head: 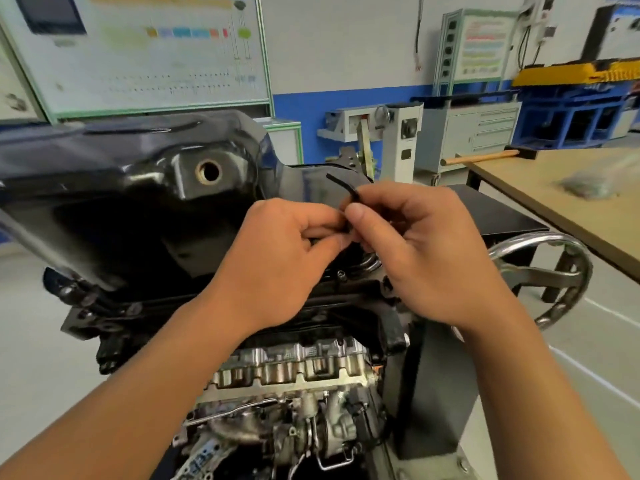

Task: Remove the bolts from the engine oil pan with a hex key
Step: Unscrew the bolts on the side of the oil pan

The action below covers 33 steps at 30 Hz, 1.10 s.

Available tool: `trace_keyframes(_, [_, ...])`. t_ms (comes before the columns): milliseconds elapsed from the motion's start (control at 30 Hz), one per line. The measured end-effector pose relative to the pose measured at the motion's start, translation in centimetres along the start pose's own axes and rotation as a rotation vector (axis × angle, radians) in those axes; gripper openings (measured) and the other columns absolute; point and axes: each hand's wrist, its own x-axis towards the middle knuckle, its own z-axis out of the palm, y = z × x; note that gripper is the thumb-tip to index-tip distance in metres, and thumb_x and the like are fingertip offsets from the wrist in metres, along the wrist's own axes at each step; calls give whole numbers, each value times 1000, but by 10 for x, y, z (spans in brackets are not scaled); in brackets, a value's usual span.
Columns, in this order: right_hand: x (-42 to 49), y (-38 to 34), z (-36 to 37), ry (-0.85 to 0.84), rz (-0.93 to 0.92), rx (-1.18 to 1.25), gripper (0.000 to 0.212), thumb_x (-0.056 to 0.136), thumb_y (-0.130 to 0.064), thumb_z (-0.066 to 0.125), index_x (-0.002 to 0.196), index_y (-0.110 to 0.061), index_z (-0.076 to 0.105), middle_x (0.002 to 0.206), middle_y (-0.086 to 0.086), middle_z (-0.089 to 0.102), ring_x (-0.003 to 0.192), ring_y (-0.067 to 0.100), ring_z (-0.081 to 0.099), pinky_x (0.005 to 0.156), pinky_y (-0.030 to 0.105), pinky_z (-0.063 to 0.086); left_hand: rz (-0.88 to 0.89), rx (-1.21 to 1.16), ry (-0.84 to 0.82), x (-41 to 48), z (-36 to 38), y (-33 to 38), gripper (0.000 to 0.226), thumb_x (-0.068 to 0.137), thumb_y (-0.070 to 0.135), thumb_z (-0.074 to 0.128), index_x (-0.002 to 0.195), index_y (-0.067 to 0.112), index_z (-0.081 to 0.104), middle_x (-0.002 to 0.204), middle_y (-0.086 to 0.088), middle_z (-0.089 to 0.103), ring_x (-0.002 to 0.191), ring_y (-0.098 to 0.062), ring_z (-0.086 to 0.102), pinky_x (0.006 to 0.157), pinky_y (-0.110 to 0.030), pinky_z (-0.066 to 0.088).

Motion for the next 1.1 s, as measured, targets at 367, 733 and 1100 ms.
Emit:
trace_keyframes(367, [-1, 1, 3, 40, -37, 2, 15, 99, -11, 60, 92, -7, 73, 71, -4, 65, 66, 13, 60, 61, 24, 49, 34, -39, 46, -3, 4, 2, 21, 90, 11, 70, 99, 29, 75, 87, 16, 77, 79, -5, 74, 75, -15, 56])
trace_keyframes(733, [-2, 2, 4, 42, 0, 1, 16, 99, -14, 58, 95, -8, 73, 76, 2, 68, 70, 19, 63, 65, 40, 51, 4, -61, 24, -3, 4, -3, 20, 91, 12, 69, 101, 27, 75, 89, 10, 78, 84, -14, 75, 80, -31, 61])
trace_keyframes(1100, [-5, 4, 16, 238, -27, 122, 36, 84, -13, 79, 118, -17, 69, 97, -6, 73, 81, 14, 69, 68, 20, 53, 42, 89, 218, -2, 15, -5, 15, 85, 13, 76, 76, 24, 70, 47, 21, 55, 32, -3, 37, 41, -8, 29])
